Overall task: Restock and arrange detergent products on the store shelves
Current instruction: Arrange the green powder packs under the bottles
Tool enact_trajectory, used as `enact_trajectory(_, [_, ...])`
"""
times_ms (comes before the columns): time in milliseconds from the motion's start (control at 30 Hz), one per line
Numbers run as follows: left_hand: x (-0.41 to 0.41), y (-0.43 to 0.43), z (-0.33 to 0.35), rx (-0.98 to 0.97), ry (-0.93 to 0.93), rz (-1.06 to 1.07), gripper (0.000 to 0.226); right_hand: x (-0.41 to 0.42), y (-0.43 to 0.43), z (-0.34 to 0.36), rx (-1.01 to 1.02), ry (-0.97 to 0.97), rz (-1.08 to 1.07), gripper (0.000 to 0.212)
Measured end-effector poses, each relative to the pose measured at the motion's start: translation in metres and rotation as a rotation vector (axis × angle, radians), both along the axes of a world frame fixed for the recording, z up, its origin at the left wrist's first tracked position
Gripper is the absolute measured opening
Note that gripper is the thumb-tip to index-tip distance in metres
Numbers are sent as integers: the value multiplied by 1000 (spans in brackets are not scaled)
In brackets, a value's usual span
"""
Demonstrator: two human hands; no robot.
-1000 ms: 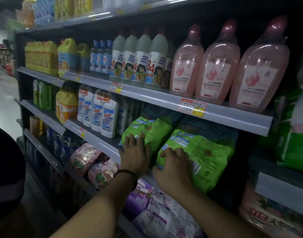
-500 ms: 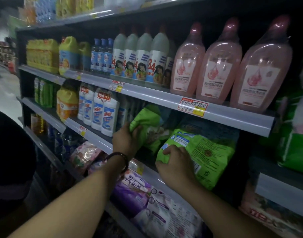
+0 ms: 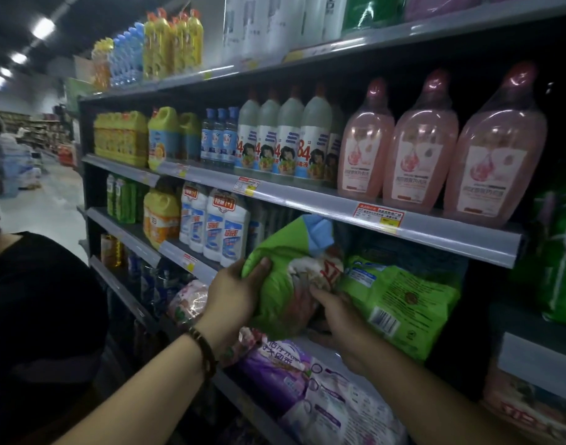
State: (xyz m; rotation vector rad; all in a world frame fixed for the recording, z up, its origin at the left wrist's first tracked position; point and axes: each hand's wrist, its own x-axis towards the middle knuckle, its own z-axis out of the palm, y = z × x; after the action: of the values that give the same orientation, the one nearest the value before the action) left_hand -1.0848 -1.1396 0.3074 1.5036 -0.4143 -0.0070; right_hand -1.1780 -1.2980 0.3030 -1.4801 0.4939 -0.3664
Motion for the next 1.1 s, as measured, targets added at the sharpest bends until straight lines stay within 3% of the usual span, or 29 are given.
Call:
enact_trajectory(200, [-18,28,-9,-190,323,-46,33,-18,-5,-7,-12,-24,64,52])
enact_trajectory(267, [-21,40,-15,-246,416,-127,37,-24,-2,-5,125,-5,143,59])
enact_trajectory(467, [-32,59,-26,-359,621,-268,43,-43,-2,-8,258,-29,307,52])
enact_trajectory(633, [-40,49,-41,-509,690,-182,70,-31,4,-14,152,32,155,42])
enact_trajectory(733, [-64,28,-61,-555,746,-195,51,-21,7,-19,73,-3,-8,35])
enact_trajectory(800, [-71,11,-76,-529,758,-283,41,-11,11,-22,46,-37,-113,31])
enact_trajectory(933, [-43,-13,-81,-475,644,-260,60,17,10,-19,-89,-63,-238,34])
enact_trajectory(1100, [10,-28,-48,-122,349,-86,38,63,-14,17,-274,-132,-261,23])
